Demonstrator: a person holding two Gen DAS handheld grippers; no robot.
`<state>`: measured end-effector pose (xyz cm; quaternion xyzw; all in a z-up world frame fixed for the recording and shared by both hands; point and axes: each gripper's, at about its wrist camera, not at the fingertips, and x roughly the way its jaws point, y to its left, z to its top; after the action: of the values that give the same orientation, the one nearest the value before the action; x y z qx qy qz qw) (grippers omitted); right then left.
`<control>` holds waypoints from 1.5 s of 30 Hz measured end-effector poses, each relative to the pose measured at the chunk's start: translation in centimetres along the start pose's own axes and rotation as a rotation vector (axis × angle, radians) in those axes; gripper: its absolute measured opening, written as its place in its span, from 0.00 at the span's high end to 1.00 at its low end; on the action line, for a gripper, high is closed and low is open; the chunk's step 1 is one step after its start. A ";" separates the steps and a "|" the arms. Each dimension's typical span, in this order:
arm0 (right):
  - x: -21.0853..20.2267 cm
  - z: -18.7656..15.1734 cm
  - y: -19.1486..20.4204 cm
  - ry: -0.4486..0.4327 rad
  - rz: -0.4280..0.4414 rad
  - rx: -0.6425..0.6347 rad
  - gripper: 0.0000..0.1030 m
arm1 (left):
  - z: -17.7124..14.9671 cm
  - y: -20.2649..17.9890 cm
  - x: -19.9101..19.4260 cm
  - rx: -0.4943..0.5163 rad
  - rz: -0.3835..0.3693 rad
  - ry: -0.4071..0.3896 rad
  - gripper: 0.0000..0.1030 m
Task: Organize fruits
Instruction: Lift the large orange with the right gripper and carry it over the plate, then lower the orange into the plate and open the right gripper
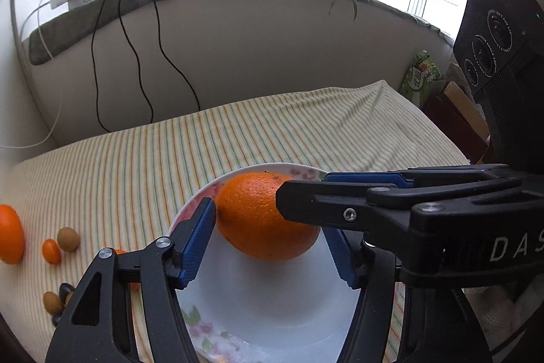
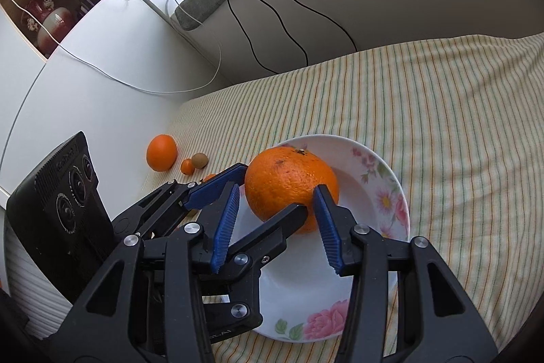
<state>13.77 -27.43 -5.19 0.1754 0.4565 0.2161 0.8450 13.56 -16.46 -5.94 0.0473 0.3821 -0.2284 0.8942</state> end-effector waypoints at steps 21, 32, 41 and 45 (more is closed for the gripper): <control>-3.8 -1.4 2.1 -0.112 -0.076 -0.087 0.24 | -1.6 1.2 -3.0 -0.038 0.048 -0.038 0.22; -5.0 -2.3 3.8 -0.154 -0.126 -0.136 0.17 | -2.7 1.7 -5.3 -0.051 0.101 -0.073 0.21; -4.4 -2.5 6.1 -0.153 -0.133 -0.193 0.17 | -4.1 4.7 -8.5 -0.114 0.213 -0.131 0.21; -3.0 -2.5 8.1 -0.135 -0.116 -0.242 0.17 | -4.9 6.7 -9.9 -0.160 0.247 -0.146 0.21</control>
<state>8.53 -21.95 -0.41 0.0598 0.3789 0.2081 0.8998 7.34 -5.52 -3.03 0.0060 0.3244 -0.0886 0.9417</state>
